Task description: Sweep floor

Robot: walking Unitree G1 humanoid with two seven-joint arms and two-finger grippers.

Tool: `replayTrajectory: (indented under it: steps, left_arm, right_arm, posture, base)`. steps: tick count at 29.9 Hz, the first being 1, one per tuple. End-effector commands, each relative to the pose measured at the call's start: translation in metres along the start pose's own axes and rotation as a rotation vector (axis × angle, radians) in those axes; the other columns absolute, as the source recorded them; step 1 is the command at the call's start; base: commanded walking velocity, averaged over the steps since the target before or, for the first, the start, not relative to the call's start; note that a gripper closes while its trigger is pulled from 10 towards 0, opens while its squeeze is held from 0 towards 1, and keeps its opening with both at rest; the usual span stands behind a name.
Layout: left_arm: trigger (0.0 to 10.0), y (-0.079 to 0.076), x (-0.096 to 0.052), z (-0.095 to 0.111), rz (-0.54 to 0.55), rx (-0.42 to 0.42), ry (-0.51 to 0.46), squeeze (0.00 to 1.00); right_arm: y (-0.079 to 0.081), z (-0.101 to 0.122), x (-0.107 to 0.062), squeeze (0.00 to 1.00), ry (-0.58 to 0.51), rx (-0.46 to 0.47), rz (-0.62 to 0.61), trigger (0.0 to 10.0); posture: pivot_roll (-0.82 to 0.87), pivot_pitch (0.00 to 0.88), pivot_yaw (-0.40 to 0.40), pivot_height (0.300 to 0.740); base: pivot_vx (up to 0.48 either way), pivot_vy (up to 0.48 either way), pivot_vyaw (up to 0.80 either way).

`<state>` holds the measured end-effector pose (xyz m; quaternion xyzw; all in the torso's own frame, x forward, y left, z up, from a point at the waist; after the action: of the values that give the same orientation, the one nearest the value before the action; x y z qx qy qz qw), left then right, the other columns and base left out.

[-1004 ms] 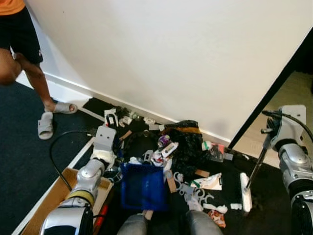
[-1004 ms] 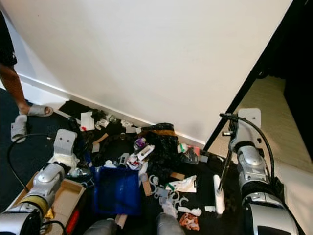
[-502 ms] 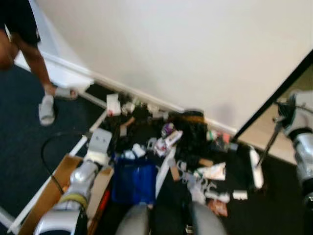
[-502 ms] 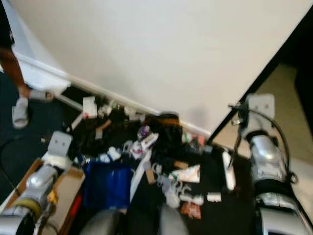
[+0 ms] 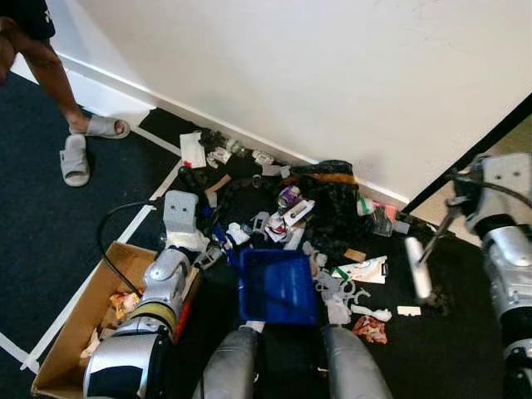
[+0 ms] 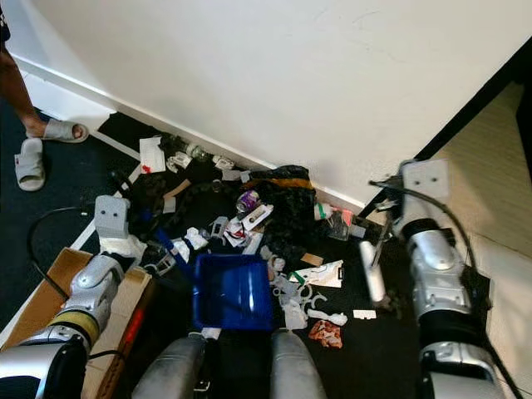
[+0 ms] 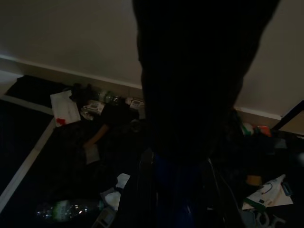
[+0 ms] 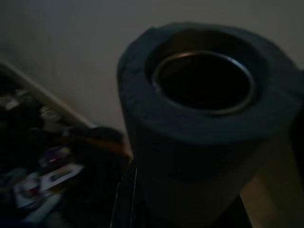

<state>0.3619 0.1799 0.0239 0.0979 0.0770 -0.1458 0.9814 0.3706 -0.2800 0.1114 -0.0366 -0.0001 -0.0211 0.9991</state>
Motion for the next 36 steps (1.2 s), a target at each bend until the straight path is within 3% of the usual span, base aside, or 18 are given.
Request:
replayTrajectory:
  steps: [1, 6, 7, 9, 10, 18, 28, 33, 36]
  left_arm:
    - [10.0, -0.004, -0.003, -0.004, -0.006, -0.008, -0.002, 0.00]
    - [10.0, -0.011, -0.008, -0.013, -0.042, 0.036, 0.020, 0.00]
    - [10.0, -0.018, -0.012, -0.020, -0.072, 0.080, 0.040, 0.00]
    - [10.0, -0.020, -0.014, -0.022, -0.081, 0.092, 0.046, 0.00]
    - [10.0, -0.023, -0.017, -0.027, -0.092, 0.137, 0.061, 0.00]
    - [10.0, -0.031, -0.019, -0.029, -0.109, 0.236, 0.059, 0.00]
    - [10.0, -0.040, -0.013, -0.026, -0.062, 0.226, 0.050, 0.00]
    - [10.0, -0.043, -0.014, -0.030, -0.037, 0.196, 0.063, 0.00]
    - [10.0, -0.043, -0.014, -0.030, -0.028, 0.200, 0.062, 0.00]
  right_arm:
    - [-0.001, -0.007, -0.004, 0.00, 0.025, -0.010, 0.001, 10.0]
    - [0.020, -0.011, -0.002, 0.00, 0.037, 0.009, 0.047, 10.0]
    - [0.032, -0.013, -0.002, 0.00, 0.045, 0.018, 0.073, 10.0]
    - [0.036, -0.014, -0.002, 0.00, 0.047, 0.020, 0.080, 10.0]
    - [0.044, -0.015, -0.001, 0.00, 0.049, 0.027, 0.096, 10.0]
    - [0.049, -0.012, -0.001, 0.00, 0.041, 0.052, 0.107, 10.0]
    - [0.073, -0.010, -0.002, 0.00, 0.057, 0.086, 0.208, 10.0]
    - [0.105, -0.013, -0.010, 0.00, 0.087, 0.142, 0.346, 10.0]
    - [0.135, -0.001, -0.020, 0.00, 0.054, 0.250, 0.488, 10.0]
  posture:
    - [0.02, 0.260, -0.028, 0.740]
    - [0.02, 0.267, -0.030, 0.740]
    - [0.02, 0.269, -0.033, 0.740]
    - [0.02, 0.269, -0.033, 0.740]
    - [0.02, 0.275, -0.036, 0.740]
    - [0.02, 0.279, -0.038, 0.740]
    - [0.00, 0.284, -0.049, 0.740]
    - [0.00, 0.280, -0.052, 0.740]
    - [0.00, 0.274, -0.051, 0.740]
  base:
    - [0.000, 0.000, 0.00]
    - [0.000, 0.000, 0.00]
    - [0.000, 0.000, 0.00]
    - [0.000, 0.000, 0.00]
    - [0.000, 0.000, 0.00]
    - [0.000, 0.000, 0.00]
    - [0.000, 0.000, 0.00]
    - [0.000, 0.000, 0.00]
    - [0.000, 0.000, 0.00]
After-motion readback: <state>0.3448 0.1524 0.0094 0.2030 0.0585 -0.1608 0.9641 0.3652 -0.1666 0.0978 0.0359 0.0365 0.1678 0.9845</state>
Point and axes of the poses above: a point about 5 cm out from each wrist's last joint towards the gripper, its own x axis pointing out of the wrist towards the gripper, its own z axis along the axis of the wrist's last joint, y = z × x, the point moved 6 cm from there along x, pointing out of the wrist towards the gripper, and after that the axes turned 12 degrees about x, right-handed, at the moved point
